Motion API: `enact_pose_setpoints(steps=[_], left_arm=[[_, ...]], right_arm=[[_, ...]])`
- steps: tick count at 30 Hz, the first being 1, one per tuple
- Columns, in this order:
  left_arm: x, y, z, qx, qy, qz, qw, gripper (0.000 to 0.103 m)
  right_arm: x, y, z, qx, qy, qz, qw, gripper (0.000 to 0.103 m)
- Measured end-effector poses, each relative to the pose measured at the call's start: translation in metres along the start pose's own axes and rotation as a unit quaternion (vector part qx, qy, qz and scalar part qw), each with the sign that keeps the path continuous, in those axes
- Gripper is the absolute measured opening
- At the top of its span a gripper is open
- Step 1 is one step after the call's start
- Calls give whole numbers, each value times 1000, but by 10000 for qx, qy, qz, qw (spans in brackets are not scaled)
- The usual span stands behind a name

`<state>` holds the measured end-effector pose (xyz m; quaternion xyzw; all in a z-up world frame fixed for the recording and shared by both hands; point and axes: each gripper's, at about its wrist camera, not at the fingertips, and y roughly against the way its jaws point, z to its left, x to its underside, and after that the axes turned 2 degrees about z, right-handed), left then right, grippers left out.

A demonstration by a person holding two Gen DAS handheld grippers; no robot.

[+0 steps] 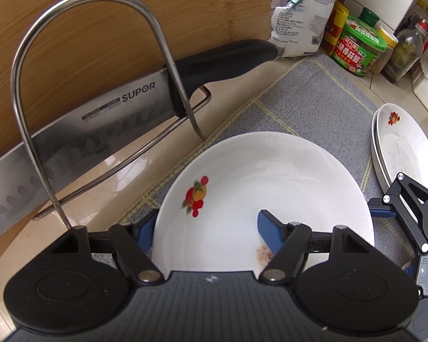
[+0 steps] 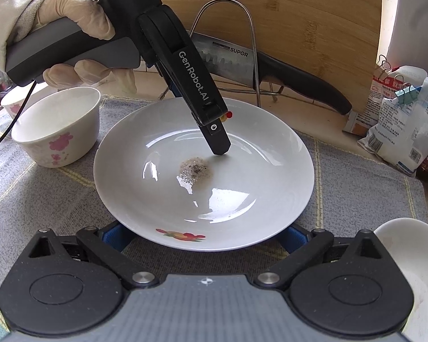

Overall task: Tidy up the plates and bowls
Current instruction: 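Close the left tool on the rim of the residue plate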

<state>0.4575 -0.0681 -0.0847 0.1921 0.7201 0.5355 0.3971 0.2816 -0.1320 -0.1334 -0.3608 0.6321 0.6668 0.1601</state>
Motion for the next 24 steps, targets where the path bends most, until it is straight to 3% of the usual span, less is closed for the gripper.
enact_pose_setpoints(steps=[24], left_arm=[[7,3,12,365,38,128,9992,72]], right_arm=[[-4,2,4,-189,167,186,9995,103]])
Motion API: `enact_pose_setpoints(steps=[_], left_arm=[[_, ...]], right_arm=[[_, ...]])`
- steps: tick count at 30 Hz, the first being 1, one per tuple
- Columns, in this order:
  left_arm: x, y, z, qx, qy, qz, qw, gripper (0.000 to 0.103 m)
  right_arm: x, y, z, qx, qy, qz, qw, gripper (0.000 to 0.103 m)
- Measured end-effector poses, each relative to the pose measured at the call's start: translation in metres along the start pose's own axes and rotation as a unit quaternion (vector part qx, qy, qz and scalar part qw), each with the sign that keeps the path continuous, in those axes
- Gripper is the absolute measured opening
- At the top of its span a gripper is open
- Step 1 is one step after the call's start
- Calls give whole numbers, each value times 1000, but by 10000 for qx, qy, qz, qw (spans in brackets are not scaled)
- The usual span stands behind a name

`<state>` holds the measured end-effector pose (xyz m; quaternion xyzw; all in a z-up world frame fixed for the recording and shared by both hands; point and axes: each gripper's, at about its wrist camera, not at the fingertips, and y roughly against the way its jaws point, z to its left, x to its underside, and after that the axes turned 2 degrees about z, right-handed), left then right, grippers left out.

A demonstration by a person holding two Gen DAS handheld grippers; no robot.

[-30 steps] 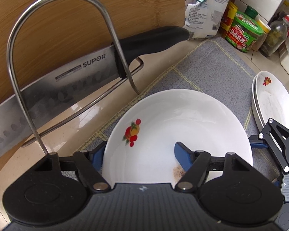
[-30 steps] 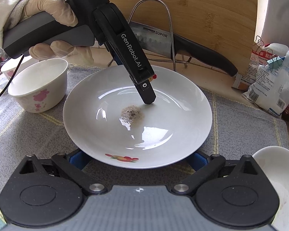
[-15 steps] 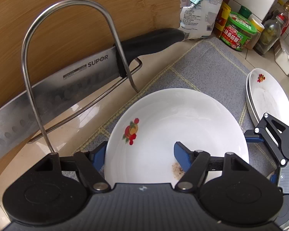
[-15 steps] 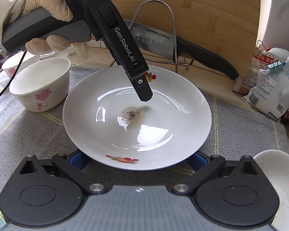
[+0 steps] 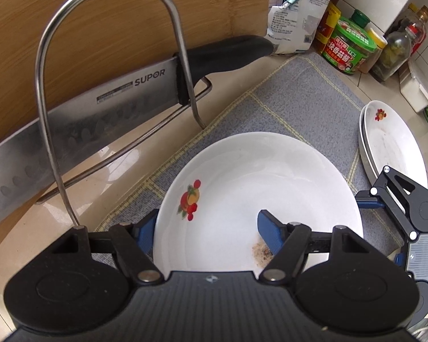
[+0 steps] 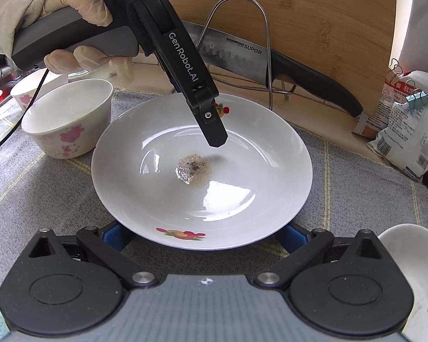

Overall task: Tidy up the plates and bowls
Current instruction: 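Close the left tool on the rim of the residue plate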

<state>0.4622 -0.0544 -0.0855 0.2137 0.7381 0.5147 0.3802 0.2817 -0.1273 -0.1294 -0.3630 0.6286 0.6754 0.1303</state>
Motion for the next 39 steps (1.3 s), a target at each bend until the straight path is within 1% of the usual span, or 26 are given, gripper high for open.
enact_pose_setpoints(steps=[2,9,12,18,25,31,39], left_arm=[[-1,-1,0,27,-38,-19,10000,72],[-2,-2,-1,89,-172,2,9998,72],[-2,-2,-2,136,-204,19,9997,72],[0,0,-5,117,-285,-3,9995,72],[1,3,-9,96,-331,-59,9994,72],[3,8,-13,52,-338,-96,9994,72],[7,21,-19,22,-379,-181,9991,72]], right_arm=[[0,-1,-4,-84,-111,41,9999,103],[3,-1,-5,-125,32,-39,9999,103],[3,0,-2,-47,212,-108,9997,103],[3,-1,-3,-71,205,-106,9997,103],[4,2,-1,24,304,-80,9995,103],[1,10,0,-29,277,-122,9995,103],[0,19,3,2,269,-188,9995,103]])
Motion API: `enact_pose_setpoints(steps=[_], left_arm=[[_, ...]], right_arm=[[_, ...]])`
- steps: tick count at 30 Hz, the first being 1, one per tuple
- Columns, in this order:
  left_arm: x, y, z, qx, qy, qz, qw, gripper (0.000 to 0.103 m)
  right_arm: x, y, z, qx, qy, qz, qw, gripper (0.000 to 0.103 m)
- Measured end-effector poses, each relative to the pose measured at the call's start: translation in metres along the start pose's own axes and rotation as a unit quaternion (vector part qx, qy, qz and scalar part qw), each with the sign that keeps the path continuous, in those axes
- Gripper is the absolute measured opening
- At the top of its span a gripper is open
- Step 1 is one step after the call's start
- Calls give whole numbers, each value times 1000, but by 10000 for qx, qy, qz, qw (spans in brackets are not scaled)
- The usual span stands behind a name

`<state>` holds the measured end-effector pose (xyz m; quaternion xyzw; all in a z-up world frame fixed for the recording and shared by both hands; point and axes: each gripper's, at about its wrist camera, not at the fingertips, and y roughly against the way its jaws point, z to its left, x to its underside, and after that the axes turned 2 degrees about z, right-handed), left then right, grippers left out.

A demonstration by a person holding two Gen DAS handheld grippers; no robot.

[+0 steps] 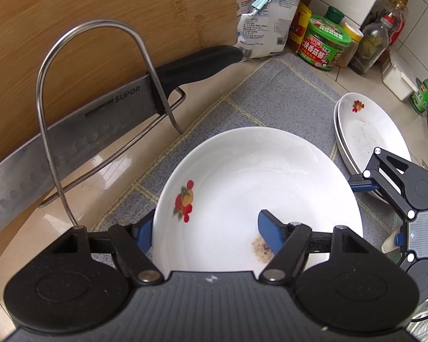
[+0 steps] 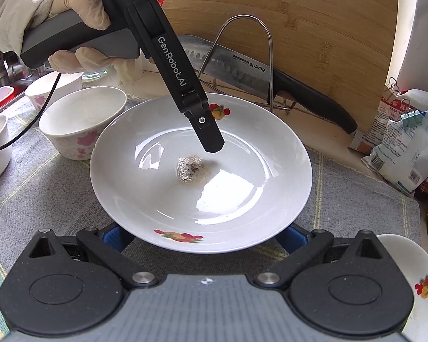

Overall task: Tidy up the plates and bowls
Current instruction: 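Close the left tool on the rim of the residue plate, then lift the residue plate with the left tool toward the plate stack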

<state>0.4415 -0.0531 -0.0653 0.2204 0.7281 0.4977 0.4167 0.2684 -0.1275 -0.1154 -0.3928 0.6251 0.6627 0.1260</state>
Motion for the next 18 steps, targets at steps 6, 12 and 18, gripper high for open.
enact_pose_setpoints(steps=[6,12,18], left_arm=[[1,12,-12,-45,-67,-92,9999,72],[6,20,-27,-112,-99,-138,9998,72],[9,28,-41,-159,-129,-174,9996,72]], right_arm=[[1,11,2,21,-69,-63,10000,103],[8,25,1,52,-40,-148,9999,103],[13,40,5,106,-29,-245,9996,103]])
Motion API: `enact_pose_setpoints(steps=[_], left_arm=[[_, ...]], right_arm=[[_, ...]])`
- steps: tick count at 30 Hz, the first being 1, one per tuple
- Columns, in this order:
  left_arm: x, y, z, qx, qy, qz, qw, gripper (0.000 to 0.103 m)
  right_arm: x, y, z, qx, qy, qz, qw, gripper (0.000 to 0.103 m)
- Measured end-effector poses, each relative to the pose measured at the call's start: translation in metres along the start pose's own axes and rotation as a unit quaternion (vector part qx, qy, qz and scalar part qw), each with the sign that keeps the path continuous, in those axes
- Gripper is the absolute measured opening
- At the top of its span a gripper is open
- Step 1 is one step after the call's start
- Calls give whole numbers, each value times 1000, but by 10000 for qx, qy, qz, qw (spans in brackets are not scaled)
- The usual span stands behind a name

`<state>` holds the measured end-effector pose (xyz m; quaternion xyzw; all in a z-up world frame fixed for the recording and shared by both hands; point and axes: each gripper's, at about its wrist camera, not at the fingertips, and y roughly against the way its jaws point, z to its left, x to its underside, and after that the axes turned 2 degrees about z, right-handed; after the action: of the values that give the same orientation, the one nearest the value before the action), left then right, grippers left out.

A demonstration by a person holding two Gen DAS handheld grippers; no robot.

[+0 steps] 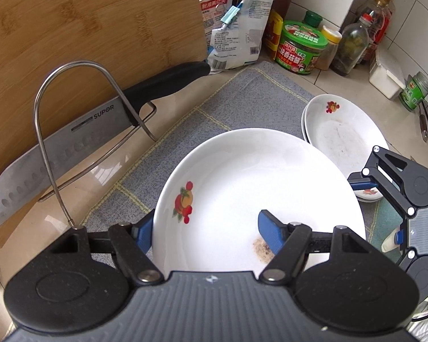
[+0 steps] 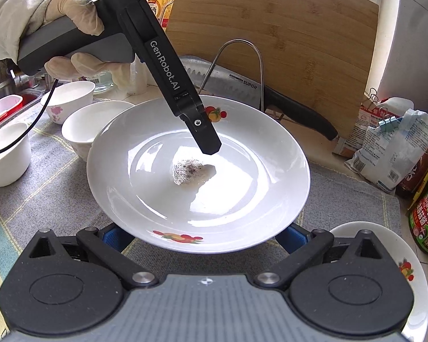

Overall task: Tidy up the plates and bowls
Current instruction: 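Lift the residue plate with the left tool toward the plate stack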

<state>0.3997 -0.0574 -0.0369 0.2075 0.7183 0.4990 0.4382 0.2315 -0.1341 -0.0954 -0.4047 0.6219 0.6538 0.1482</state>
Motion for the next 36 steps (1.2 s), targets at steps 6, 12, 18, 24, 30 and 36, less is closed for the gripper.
enact_pose_setpoints(steps=[6,12,18,24,30,36], left_arm=[[-1,0,-15,28,-20,14,10000,72],[-8,-5,-33,113,-148,-18,9998,72],[-21,-12,-52,222,-371,-49,9991,72],[-37,-21,-71,345,-609,-67,9975,72],[-50,-33,-92,482,-852,-33,9952,72],[-64,-49,-115,638,-1107,37,9918,72]], right_arm=[[6,15,-3,75,-88,-64,9999,103],[15,30,-10,296,-166,-71,9994,103],[26,44,-20,519,-291,-62,9982,103],[35,55,-31,755,-465,-41,9961,103],[45,63,-40,996,-662,6,9928,103],[57,73,-48,1227,-880,70,9885,103]])
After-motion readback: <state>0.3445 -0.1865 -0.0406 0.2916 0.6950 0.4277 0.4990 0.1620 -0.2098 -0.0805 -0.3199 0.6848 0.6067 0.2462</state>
